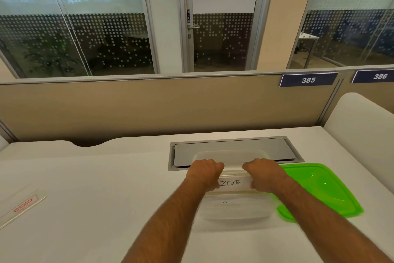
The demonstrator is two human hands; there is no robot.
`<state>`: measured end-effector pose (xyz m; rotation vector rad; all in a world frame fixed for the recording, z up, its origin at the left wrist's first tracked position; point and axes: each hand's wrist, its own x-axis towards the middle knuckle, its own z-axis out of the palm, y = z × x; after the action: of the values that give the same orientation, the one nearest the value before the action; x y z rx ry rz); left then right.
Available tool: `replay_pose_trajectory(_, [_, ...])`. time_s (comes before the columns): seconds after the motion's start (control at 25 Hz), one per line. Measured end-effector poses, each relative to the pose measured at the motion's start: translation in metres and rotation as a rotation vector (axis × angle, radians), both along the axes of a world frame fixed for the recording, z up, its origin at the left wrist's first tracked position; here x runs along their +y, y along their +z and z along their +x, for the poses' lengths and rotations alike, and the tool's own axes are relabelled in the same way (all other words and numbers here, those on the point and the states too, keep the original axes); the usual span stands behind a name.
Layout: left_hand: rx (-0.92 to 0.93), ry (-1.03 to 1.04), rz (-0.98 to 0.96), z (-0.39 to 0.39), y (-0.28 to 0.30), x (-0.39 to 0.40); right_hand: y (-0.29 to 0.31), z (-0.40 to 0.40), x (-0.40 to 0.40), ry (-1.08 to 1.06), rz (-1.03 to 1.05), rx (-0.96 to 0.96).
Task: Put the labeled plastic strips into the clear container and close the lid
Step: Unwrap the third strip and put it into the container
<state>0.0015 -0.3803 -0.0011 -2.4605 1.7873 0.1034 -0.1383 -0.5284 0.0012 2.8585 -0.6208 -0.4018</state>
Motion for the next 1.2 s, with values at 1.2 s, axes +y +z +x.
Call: replay_pose_trajectory(1.2, [-0.205, 0.523, -0.474, 0.035, 0.054, 0.246, 0.050, 0.052, 0.204, 0.119, 0.027, -0.608])
